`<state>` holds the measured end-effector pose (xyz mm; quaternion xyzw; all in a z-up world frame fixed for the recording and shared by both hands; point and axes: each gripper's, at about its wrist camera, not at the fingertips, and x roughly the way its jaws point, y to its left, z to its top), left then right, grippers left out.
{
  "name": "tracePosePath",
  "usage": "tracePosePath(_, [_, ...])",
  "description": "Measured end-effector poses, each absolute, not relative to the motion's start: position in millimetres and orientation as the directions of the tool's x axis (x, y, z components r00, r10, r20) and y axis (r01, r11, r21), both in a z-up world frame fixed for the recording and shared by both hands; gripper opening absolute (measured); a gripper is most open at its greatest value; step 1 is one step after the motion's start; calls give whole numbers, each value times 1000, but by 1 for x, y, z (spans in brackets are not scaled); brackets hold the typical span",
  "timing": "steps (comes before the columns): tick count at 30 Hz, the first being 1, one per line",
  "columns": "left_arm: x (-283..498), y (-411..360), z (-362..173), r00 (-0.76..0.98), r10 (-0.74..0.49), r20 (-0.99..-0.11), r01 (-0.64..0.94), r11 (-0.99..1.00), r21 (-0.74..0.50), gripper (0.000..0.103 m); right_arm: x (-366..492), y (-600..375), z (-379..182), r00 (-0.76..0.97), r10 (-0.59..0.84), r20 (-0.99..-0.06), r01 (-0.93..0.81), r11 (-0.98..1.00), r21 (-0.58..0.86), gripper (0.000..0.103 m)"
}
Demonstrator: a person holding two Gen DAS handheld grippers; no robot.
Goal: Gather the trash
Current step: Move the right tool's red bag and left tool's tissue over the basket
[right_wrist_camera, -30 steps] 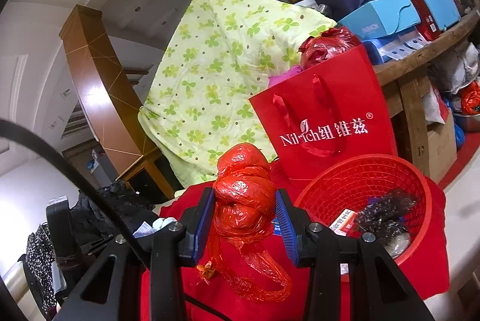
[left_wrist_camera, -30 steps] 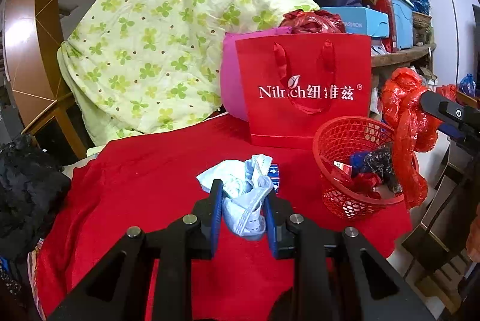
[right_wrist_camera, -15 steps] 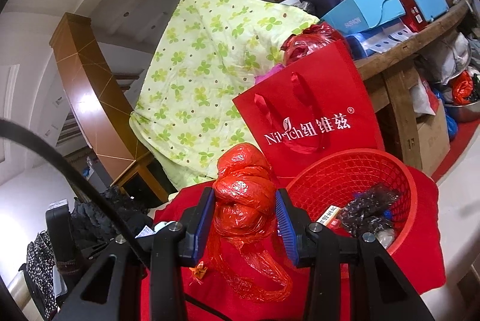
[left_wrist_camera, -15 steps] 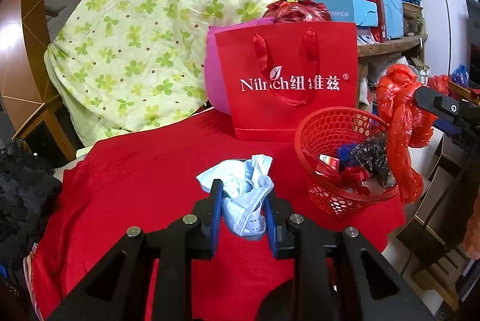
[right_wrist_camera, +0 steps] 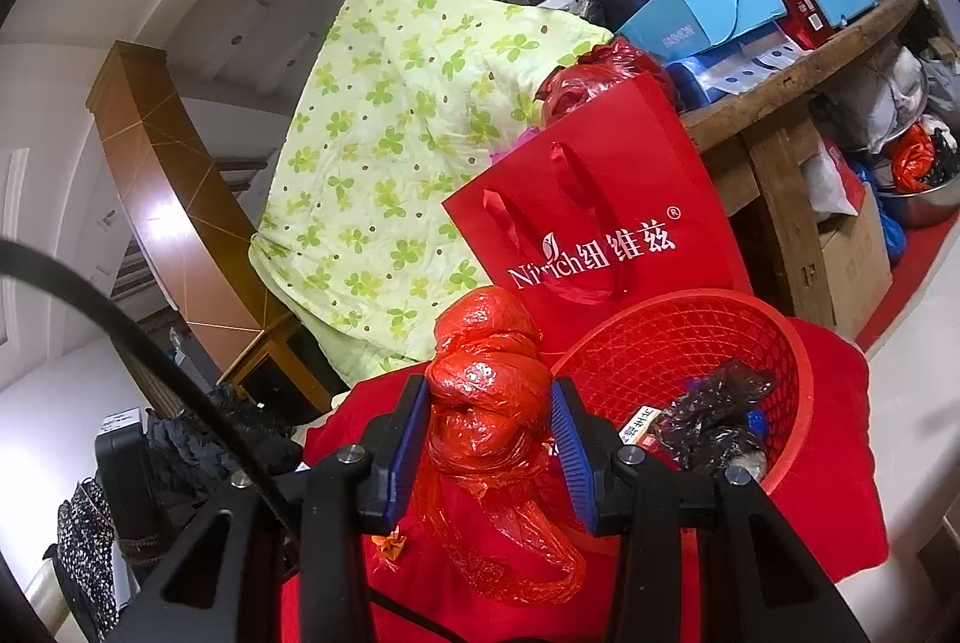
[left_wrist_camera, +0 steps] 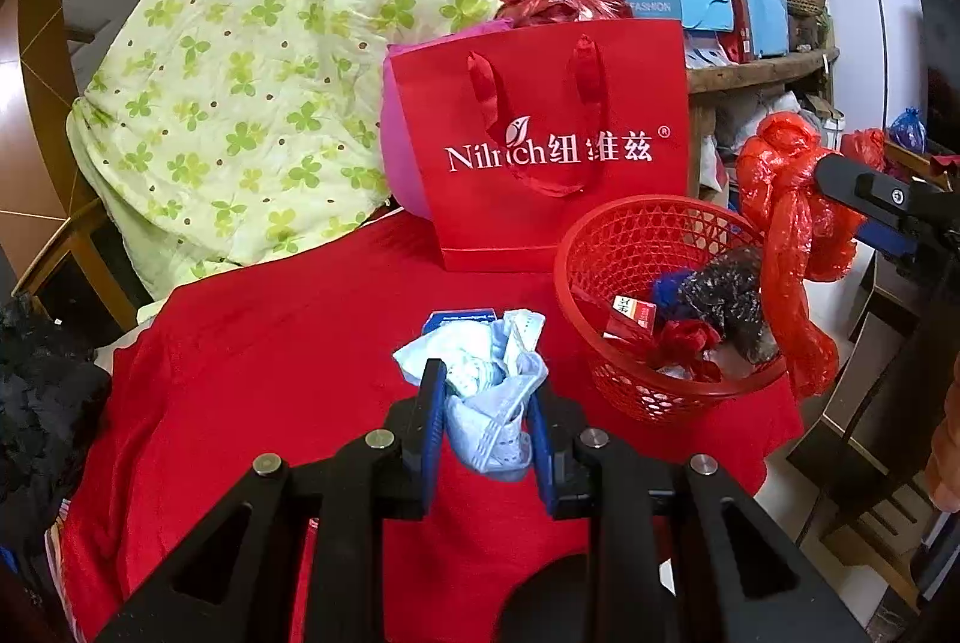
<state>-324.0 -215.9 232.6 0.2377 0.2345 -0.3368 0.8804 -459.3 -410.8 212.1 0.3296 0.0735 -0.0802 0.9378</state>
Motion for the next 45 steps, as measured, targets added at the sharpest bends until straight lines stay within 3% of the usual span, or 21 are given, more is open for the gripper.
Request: tracePosePath(45, [-340,-265,204,598,-482,-641,772,562,298,28,-481,-451,184,960,-173,-220,277,695,663,44])
